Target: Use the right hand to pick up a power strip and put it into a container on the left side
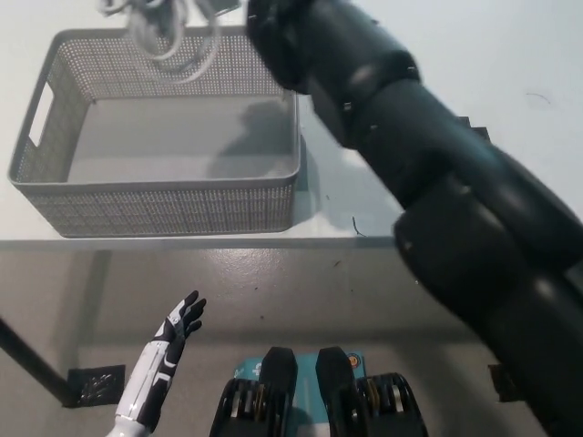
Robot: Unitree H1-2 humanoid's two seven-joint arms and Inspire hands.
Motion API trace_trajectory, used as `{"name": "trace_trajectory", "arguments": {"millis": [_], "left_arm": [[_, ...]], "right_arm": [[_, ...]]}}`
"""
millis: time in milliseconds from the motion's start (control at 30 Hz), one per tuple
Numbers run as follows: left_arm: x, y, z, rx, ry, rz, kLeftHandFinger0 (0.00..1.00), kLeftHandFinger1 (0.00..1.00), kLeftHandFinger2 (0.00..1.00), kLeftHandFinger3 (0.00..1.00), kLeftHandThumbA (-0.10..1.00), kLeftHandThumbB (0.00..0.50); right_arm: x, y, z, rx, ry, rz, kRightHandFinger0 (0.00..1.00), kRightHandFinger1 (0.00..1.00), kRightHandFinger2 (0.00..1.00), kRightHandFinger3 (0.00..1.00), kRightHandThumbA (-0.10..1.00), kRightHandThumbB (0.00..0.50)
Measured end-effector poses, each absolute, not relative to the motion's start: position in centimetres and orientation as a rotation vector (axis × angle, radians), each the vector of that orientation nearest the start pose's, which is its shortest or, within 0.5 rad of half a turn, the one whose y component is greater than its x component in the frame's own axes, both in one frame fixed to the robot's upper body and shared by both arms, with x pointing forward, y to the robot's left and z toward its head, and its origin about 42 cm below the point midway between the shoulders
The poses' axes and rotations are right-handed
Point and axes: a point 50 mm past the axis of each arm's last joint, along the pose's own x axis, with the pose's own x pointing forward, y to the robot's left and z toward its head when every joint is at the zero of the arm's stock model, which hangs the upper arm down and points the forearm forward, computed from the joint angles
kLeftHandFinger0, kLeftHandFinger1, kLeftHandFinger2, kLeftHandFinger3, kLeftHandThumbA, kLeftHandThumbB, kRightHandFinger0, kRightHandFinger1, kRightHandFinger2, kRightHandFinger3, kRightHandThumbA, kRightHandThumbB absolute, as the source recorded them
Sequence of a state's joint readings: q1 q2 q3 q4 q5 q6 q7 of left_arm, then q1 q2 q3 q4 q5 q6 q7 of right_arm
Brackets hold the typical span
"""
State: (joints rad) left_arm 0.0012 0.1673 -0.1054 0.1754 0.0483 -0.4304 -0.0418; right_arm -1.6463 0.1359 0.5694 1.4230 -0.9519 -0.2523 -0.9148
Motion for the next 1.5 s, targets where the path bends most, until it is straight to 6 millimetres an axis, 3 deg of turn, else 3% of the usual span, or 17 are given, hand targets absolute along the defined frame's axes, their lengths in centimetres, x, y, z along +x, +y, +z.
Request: {"name": "trace_trajectory", "arguments": {"millis": [100, 200, 400, 500, 567, 600, 633, 667, 700, 767, 967, 1100, 1133, 1200, 1267, 1467, 1500], "left_arm": [[27.5, 23.8, 7.8, 0.209, -0.248, -0.184, 1.0, 1.0, 1.0, 1.0, 1.0, 0.1], [27.5, 23.8, 7.8, 0.21, -0.249, -0.187, 1.0, 1.0, 1.0, 1.0, 1.0, 0.111], [27.5, 23.7, 7.9, 0.21, -0.251, -0.194, 1.0, 1.0, 1.0, 1.0, 1.0, 0.137], [27.5, 23.7, 7.9, 0.209, -0.253, -0.197, 1.0, 1.0, 1.0, 1.0, 1.0, 0.128], [27.5, 23.6, 8.0, 0.209, -0.256, -0.203, 1.0, 1.0, 1.0, 1.0, 1.0, 0.138], [27.5, 23.6, 8.0, 0.209, -0.258, -0.205, 1.0, 1.0, 1.0, 1.0, 1.0, 0.14], [27.6, 23.6, 8.1, 0.209, -0.26, -0.207, 1.0, 1.0, 1.0, 1.0, 1.0, 0.142], [27.6, 23.6, 8.2, 0.209, -0.262, -0.207, 1.0, 1.0, 1.0, 1.0, 1.0, 0.144], [27.7, 23.6, 8.2, 0.209, -0.262, -0.208, 1.0, 1.0, 1.0, 1.0, 1.0, 0.146], [27.7, 23.5, 8.2, 0.21, -0.264, -0.21, 1.0, 1.0, 1.0, 1.0, 1.0, 0.145], [27.9, 23.5, 8.4, 0.211, -0.269, -0.215, 1.0, 1.0, 1.0, 1.0, 1.0, 0.149], [28.2, 23.4, 8.6, 0.212, -0.276, -0.22, 1.0, 1.0, 1.0, 1.0, 1.0, 0.147], [28.2, 23.4, 8.6, 0.212, -0.277, -0.221, 1.0, 1.0, 1.0, 1.0, 1.0, 0.146], [28.3, 23.4, 8.6, 0.213, -0.278, -0.222, 1.0, 1.0, 1.0, 1.0, 1.0, 0.151], [28.3, 23.4, 8.6, 0.213, -0.275, -0.223, 1.0, 1.0, 1.0, 1.0, 1.0, 0.16], [28.3, 23.4, 8.4, 0.215, -0.269, -0.223, 1.0, 1.0, 1.0, 1.0, 1.0, 0.156], [28.3, 23.4, 8.4, 0.215, -0.268, -0.223, 1.0, 1.0, 1.0, 1.0, 1.0, 0.153]], "right_arm": [[51.4, 8.0, 47.7, -1.218, -1.304, -0.074, 0.0, 0.01, 0.52, 0.41, -0.1, 0.239], [51.0, 9.3, 46.9, -1.24, -1.243, -0.029, 0.0, 0.0, 0.39, 0.51, -0.1, 0.394], [51.0, 10.5, 45.6, -1.285, -1.093, 0.041, 0.0, 0.0, 0.18, 0.4, -0.1, 0.344], [51.3, 10.4, 45.1, -1.32, -1.031, 0.063, 0.0, 0.0, 0.06, 0.51, -0.1, 0.363], [51.6, 10.1, 44.6, -1.342, -0.985, 0.078, 0.0, 0.0, 0.11, 0.63, -0.1, 0.346], [51.7, 10.0, 44.5, -1.355, -0.966, 0.083, 0.03, 0.1, 0.28, 0.69, -0.07, 0.35], [51.9, 9.9, 44.4, -1.373, -0.935, 0.093, 0.31, 0.46, 0.69, 1.0, 0.12, 0.277], [52.1, 9.8, 44.2, -1.39, -0.904, 0.102, 0.56, 0.75, 1.0, 1.0, 0.25, 0.335], [52.2, 9.7, 44.1, -1.4, -0.883, 0.11, 0.78, 1.0, 1.0, 1.0, 0.34, 0.299], [52.4, 9.5, 43.8, -1.42, -0.832, 0.127, 1.0, 1.0, 1.0, 1.0, 0.35, 0.291], [53.2, 8.7, 41.7, -1.493, -0.632, 0.207, 1.0, 1.0, 1.0, 1.0, 0.23, 0.321], [53.6, 8.3, 41.2, -1.506, -0.514, 0.245, 1.0, 1.0, 1.0, 1.0, 0.49, 0.383], [53.6, 8.2, 41.2, -1.508, -0.495, 0.252, 1.0, 1.0, 1.0, 1.0, 0.72, 0.358], [53.8, 7.9, 40.7, -1.529, -0.431, 0.287, 1.0, 1.0, 1.0, 1.0, 0.86, 0.342], [53.9, 7.6, 40.1, -1.549, -0.388, 0.319, 1.0, 1.0, 1.0, 1.0, 0.53, 0.391], [54.2, 6.5, 36.5, -1.573, -0.222, 0.451, 1.0, 1.0, 1.0, 1.0, 0.28, 0.471], [54.1, 6.4, 36.0, -1.569, -0.193, 0.48, 0.91, 1.0, 1.0, 1.0, 0.3, 0.452]]}}
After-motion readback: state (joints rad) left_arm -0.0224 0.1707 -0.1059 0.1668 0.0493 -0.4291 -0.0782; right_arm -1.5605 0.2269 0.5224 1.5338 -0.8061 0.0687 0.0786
